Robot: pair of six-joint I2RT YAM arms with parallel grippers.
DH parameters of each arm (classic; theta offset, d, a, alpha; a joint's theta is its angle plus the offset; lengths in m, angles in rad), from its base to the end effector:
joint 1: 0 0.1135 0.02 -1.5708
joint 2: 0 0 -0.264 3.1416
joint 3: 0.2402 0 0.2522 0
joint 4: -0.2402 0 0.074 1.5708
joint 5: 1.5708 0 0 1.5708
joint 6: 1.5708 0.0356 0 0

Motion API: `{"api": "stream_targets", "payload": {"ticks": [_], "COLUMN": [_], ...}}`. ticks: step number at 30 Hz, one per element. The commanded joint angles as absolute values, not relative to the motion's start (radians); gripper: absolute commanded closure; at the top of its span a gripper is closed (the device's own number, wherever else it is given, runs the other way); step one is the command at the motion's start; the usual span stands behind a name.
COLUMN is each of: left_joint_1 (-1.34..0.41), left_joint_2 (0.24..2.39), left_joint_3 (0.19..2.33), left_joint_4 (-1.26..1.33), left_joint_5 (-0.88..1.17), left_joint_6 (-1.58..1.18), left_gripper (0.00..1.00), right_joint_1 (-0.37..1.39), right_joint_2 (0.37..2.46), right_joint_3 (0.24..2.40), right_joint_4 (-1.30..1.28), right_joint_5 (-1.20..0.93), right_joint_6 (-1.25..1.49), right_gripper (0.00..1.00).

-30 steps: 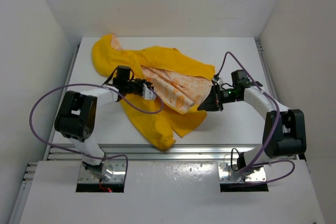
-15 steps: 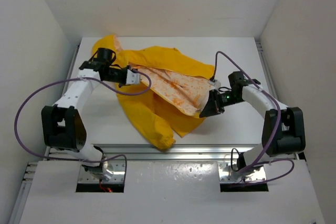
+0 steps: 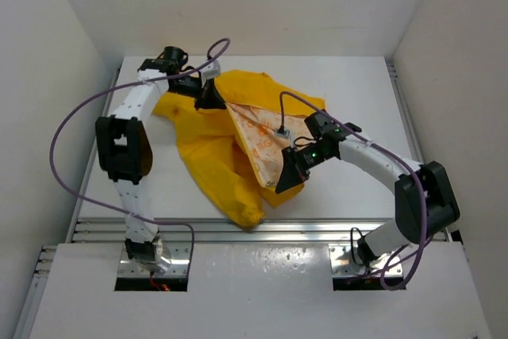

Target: Zip up the jacket

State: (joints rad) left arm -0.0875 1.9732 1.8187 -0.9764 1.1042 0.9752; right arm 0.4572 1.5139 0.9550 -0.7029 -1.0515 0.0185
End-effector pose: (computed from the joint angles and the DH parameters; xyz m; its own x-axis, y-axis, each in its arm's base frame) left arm 0.4086 -0.0678 0.2966 -0.1595 0.3878 -0.9078 0.9807 0.1673 -0.1008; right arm 0.2307 0.1480 0.2107 -0.8631 -0.4144 -0.2887 -0.4401 0.3365 0.8325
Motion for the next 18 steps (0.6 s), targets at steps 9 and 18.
{"api": "stream_targets", "payload": {"ticks": [9, 18], "left_joint_1": [-0.141, -0.208], "left_joint_2": [2.152, 2.184], "left_joint_3": [1.881, 1.855], "left_joint_4": [-0.375, -0.158], "left_joint_5": [0.965, 0.709], "left_joint_6": [0.474, 0.347], "left_gripper": [1.0, 1.0], "right_joint_1": [0.084, -0.041], "right_joint_2": [1.635, 1.73], "right_joint_3": [0.735, 0.672], "right_joint_4": [-0.318, -0.468], "right_joint_5": [-1.177, -1.105], "right_joint_6": [0.75, 0.793], "right_gripper": [1.0, 1.0]}}
